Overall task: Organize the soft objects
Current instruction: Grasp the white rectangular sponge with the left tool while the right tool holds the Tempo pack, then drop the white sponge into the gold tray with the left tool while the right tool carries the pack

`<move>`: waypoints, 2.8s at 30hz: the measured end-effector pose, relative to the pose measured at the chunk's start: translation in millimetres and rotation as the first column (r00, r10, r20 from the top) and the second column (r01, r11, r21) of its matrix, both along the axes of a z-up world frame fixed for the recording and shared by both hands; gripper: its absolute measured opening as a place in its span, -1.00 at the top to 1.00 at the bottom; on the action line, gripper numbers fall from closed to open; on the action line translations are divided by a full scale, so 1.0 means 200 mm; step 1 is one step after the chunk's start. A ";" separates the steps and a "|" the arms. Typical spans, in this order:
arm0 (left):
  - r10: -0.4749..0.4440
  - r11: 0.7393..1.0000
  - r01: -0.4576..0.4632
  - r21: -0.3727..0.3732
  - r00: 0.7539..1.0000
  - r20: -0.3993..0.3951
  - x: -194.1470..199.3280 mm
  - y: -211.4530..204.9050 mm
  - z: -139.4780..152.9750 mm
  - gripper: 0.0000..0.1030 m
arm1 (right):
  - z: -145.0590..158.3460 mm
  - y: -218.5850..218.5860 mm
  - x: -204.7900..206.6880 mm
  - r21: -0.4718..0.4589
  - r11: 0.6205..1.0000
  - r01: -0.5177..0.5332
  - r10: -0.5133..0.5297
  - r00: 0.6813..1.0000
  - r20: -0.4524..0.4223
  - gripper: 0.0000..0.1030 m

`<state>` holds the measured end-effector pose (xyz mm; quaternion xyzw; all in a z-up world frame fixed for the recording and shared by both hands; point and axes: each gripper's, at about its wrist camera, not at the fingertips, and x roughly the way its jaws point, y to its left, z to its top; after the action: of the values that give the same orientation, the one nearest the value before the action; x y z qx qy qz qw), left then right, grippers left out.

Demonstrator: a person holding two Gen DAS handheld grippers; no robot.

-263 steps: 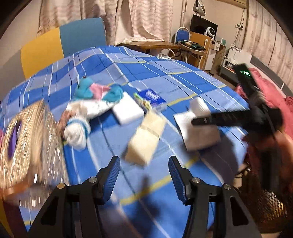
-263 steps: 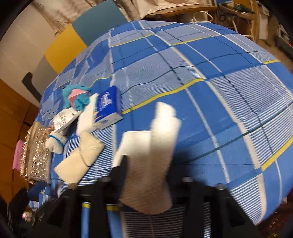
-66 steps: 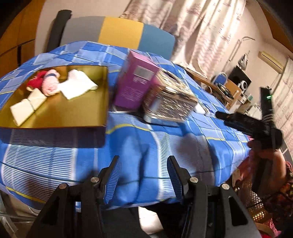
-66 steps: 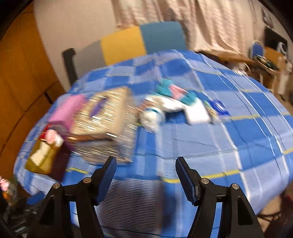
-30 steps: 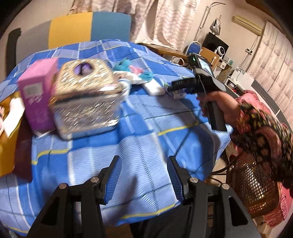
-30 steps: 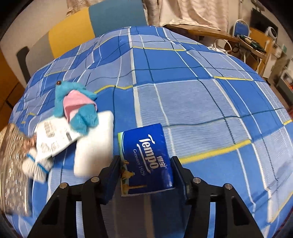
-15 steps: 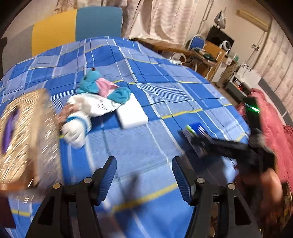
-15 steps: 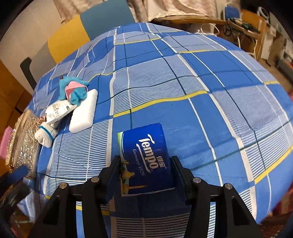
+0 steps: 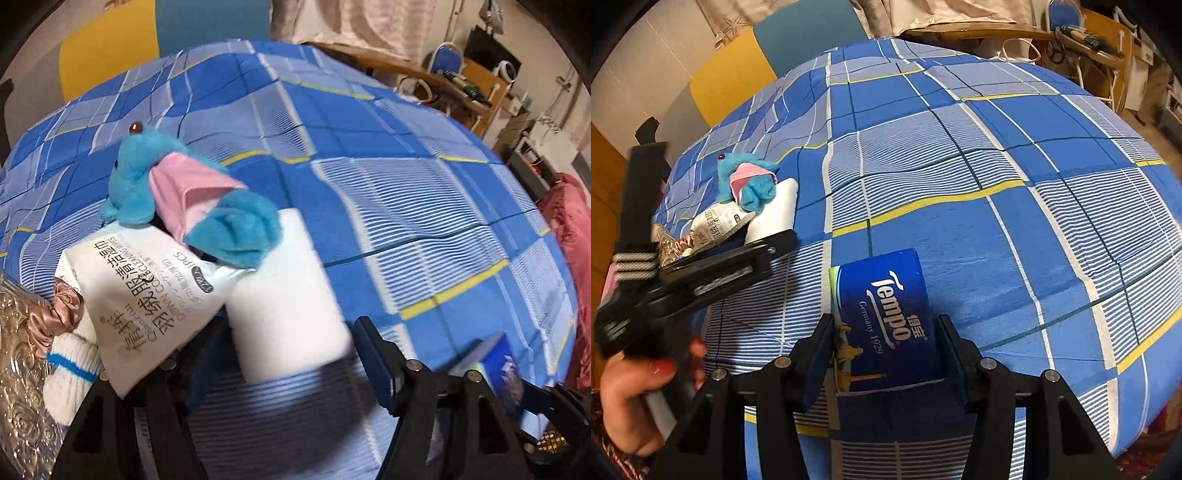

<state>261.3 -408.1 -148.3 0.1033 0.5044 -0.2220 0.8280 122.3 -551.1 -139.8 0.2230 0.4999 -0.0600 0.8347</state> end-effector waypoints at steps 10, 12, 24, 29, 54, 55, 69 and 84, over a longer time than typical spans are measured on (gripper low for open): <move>-0.073 0.992 0.071 -0.104 0.997 -0.016 -0.27 0.20 0.04 -0.18 | 0.01 -0.02 -0.02 0.034 0.999 0.019 -0.019 1.000 0.003 -0.07; -0.076 0.991 0.072 -0.117 0.997 -0.031 -0.35 0.27 0.04 -0.20 | 0.01 -0.02 -0.02 0.034 0.999 0.021 -0.021 1.000 0.003 -0.07; -0.021 0.998 0.019 -0.057 0.999 -0.038 -0.26 0.19 0.03 -0.23 | 0.01 -0.01 -0.02 0.022 1.000 0.015 -0.015 1.000 -0.001 -0.08; -0.048 0.995 0.048 -0.082 0.999 0.003 -0.31 0.24 0.05 -0.13 | 0.01 -0.01 -0.02 0.022 1.000 0.015 -0.015 1.000 0.000 -0.08; -0.051 0.956 0.098 -0.278 0.984 0.171 -0.92 1.06 0.48 -0.12 | 0.01 0.07 -0.03 -0.096 0.995 -0.037 0.039 0.999 0.018 -0.07; -0.040 0.957 0.090 -0.277 0.982 0.182 -0.93 1.10 0.50 -0.12 | 0.02 0.07 -0.03 -0.094 0.995 -0.039 0.042 0.999 0.021 -0.07; 0.285 0.940 -0.231 -0.251 0.935 0.210 -0.74 1.82 0.54 -0.13 | 0.02 0.12 -0.04 -0.137 0.989 -0.061 0.068 0.997 0.043 -0.06; 0.419 0.890 -0.423 -0.170 0.906 -0.061 -0.31 2.48 0.21 -0.17 | 0.28 0.37 -0.23 -0.160 0.985 -0.069 0.107 0.964 0.244 -0.05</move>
<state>200.0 88.4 -106.8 -0.0857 0.5020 -0.0832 0.8566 77.1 -477.9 -83.1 0.1431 0.3936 -0.0311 0.9076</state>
